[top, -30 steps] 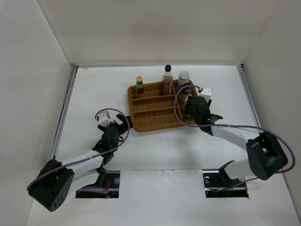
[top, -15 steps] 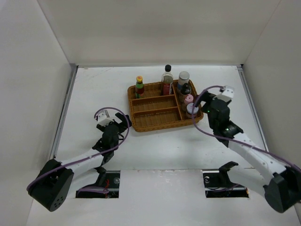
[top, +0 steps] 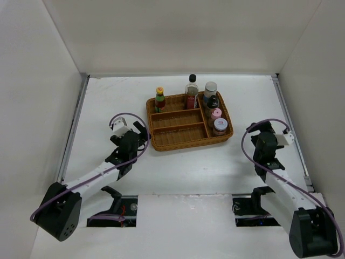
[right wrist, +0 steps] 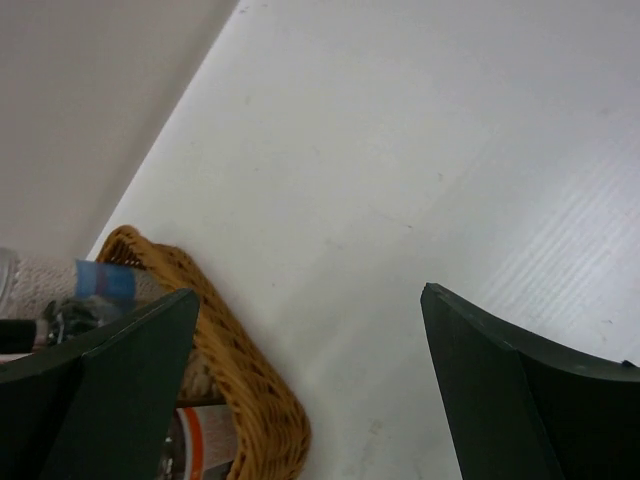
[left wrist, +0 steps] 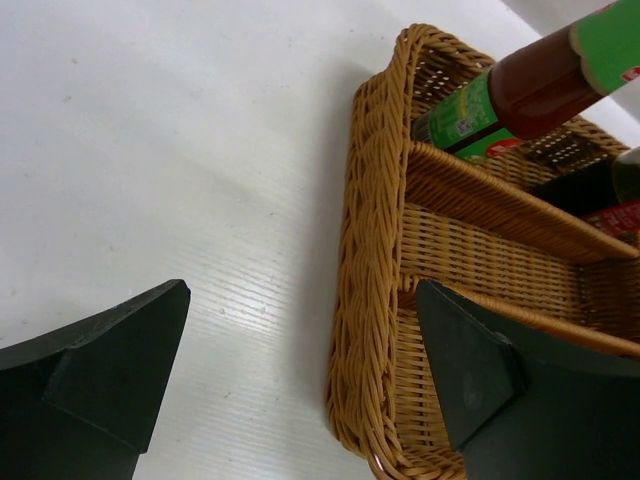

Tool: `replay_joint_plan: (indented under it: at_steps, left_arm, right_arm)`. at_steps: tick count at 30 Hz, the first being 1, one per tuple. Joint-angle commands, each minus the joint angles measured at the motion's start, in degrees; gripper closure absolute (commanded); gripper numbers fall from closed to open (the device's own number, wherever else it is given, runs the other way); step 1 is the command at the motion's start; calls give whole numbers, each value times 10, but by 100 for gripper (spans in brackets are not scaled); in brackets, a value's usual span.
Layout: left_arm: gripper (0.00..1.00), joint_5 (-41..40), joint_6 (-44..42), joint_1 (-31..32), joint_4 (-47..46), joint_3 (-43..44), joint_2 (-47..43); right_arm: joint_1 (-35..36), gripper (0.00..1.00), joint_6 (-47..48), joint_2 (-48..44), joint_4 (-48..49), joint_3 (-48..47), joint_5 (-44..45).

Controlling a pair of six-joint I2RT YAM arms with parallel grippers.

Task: Organize the condiment bottles

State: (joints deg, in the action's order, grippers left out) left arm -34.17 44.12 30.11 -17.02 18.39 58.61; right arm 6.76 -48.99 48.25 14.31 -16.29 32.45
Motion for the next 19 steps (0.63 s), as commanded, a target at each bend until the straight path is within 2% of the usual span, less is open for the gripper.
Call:
replay_joint_plan:
  at_steps: [1, 4, 8, 19]
  left_arm:
    - [0, -1, 3, -9, 86, 44, 12]
    - [0, 3, 2, -13, 105, 59, 13]
    - [0, 2, 1, -16, 87, 56, 2]
    - [0, -5, -3, -30, 81, 43, 5]
  right_arm:
    - [-20, 0, -72, 3, 47, 15, -36]
    - [-24, 0, -85, 25, 73, 26, -51]
    - [-25, 0, -86, 34, 102, 35, -63]
    - [-22, 0, -82, 35, 106, 35, -58]
